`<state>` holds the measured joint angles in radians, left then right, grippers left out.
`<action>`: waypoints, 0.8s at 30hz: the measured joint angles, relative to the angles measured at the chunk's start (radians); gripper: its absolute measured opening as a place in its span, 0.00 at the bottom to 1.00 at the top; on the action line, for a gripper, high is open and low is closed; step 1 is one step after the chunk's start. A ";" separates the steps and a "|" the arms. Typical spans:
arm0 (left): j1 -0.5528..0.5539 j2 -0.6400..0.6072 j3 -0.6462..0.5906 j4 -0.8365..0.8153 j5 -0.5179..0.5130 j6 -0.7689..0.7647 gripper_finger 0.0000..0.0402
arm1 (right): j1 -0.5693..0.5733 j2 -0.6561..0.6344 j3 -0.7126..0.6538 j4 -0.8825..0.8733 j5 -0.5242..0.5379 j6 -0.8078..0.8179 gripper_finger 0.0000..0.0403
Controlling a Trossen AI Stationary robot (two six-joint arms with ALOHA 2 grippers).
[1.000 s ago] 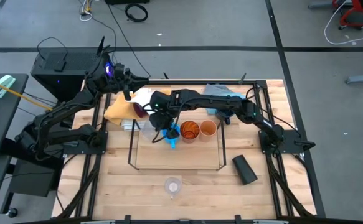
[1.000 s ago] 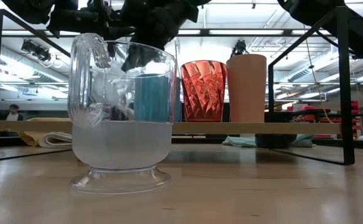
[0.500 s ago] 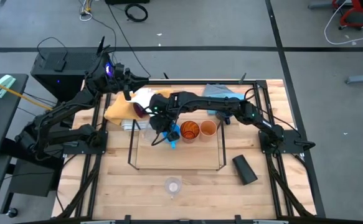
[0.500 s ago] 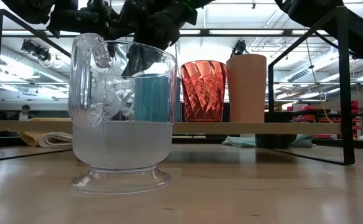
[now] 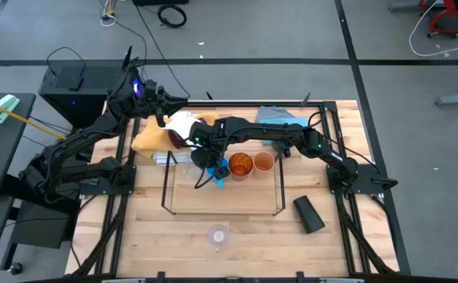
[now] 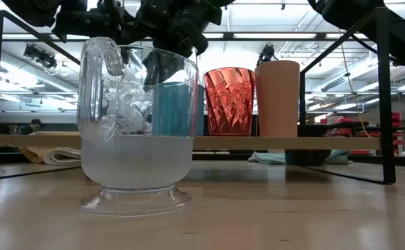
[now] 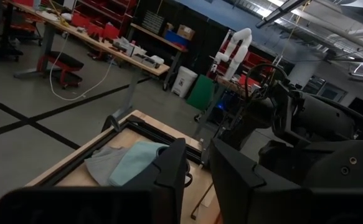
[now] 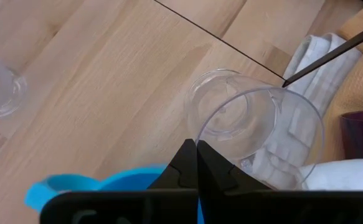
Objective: Stack small to large cups/mugs on shelf
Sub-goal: Put the top transparent mug on the shelf
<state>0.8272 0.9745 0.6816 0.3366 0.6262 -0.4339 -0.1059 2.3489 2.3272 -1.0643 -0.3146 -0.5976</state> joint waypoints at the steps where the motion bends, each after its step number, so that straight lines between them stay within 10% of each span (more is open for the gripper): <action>1: 0.000 0.000 0.000 0.000 0.000 0.000 0.20 | 0.000 0.000 0.000 0.001 0.001 0.000 0.00; 24: 0.000 0.000 0.000 -0.002 0.000 0.001 0.22 | 0.017 0.000 0.000 -0.001 -0.001 -0.053 0.08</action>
<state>0.8272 0.9745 0.6818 0.3347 0.6261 -0.4332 -0.0884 2.3489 2.3272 -1.0652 -0.3153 -0.6502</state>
